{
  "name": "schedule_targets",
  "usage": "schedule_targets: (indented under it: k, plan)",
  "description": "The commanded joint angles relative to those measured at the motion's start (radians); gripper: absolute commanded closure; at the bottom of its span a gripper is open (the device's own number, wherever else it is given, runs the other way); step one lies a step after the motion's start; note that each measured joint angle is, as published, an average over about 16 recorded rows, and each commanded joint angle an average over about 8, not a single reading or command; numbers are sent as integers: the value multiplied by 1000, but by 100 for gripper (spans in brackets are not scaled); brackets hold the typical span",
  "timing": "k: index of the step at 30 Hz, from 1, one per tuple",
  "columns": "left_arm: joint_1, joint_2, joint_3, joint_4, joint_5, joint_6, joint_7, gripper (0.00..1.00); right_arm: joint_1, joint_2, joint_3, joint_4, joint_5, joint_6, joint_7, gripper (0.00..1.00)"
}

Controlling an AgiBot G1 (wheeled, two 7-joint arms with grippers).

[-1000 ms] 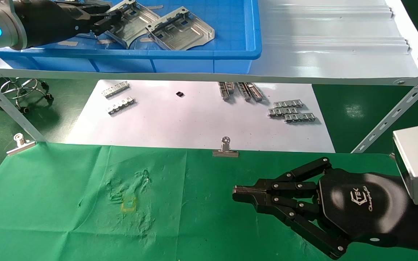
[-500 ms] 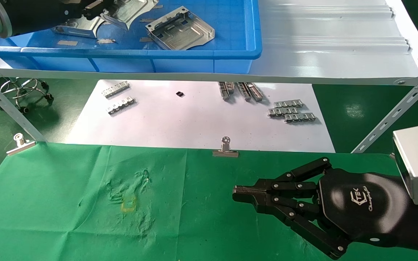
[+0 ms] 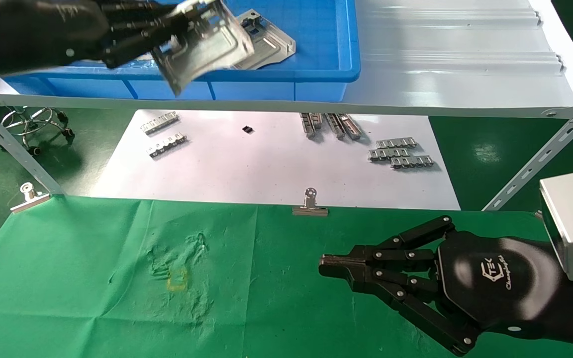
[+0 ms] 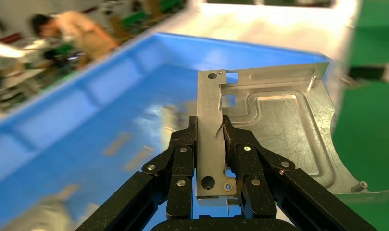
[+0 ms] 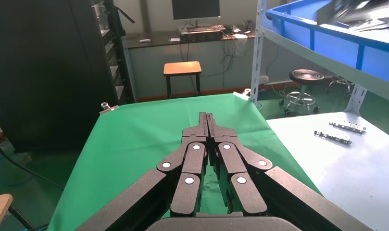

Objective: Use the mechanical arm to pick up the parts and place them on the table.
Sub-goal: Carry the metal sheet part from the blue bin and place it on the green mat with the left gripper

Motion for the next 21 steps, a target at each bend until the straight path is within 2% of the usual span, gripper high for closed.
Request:
schedule_targets:
  k: [1, 5, 9, 16, 21]
  plan:
    - [10, -20, -3, -5, -5, 84, 33, 100, 0, 0, 0, 0, 0, 0, 0, 100]
    - [42, -63, 14, -69, -10, 157, 92, 100, 0, 0, 0, 0, 0, 0, 0, 100]
    - [111, -115, 55, -197, -49, 170, 118, 100, 0, 0, 0, 0, 0, 0, 0, 100]
    - [302, -249, 177, -491, -199, 166, 118, 100, 0, 0, 0, 0, 0, 0, 0, 100]
    - [402, -307, 271, -594, -265, 158, 135, 100, 0, 0, 0, 0, 0, 0, 0, 100]
